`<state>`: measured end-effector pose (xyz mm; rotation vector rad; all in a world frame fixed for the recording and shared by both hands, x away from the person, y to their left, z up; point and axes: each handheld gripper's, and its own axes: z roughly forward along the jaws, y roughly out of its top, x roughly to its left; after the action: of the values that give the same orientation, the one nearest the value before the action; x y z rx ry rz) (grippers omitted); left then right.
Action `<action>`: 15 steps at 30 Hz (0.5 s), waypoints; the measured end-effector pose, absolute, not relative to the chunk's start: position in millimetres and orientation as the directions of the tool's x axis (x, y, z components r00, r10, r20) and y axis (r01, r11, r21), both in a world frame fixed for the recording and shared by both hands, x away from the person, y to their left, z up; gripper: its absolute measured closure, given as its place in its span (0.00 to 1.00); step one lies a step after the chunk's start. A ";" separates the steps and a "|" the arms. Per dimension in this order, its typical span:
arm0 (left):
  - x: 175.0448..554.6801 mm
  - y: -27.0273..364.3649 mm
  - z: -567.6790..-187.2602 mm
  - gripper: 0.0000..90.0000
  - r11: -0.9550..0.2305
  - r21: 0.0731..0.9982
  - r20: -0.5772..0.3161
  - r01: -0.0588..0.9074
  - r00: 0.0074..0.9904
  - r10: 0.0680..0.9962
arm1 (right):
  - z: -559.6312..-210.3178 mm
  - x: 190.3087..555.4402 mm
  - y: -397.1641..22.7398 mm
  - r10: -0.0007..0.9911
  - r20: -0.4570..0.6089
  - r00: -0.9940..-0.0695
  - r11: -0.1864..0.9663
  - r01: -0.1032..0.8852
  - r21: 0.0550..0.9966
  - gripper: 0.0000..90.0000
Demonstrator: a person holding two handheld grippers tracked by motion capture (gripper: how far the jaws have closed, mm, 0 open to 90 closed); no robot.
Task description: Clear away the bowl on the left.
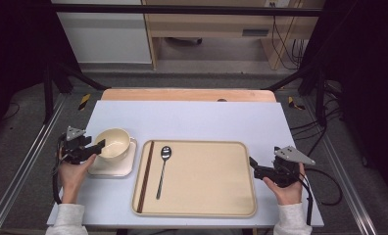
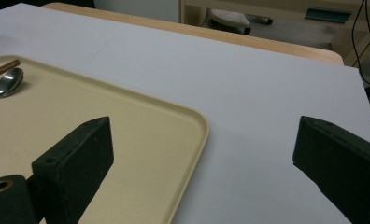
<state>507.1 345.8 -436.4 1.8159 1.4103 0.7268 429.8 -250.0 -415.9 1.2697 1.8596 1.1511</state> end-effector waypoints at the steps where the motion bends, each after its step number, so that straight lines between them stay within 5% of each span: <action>1: 508.0 346.0 -437.3 0.50 -0.147 0.806 0.004 0.573 0.244 0.970 | -415.9 429.9 -250.2 0.933 -0.010 -0.359 0.167 0.410 0.897 0.06; 15: 519.2 347.2 -447.0 0.72 -0.135 0.761 -0.019 0.635 0.229 0.973 | -415.6 429.6 -250.8 0.933 -0.004 -0.359 0.162 0.410 0.898 0.06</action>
<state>519.2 347.2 -447.0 1.8519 1.4795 0.6609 429.6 -250.8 -415.6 1.2720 1.8581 1.1540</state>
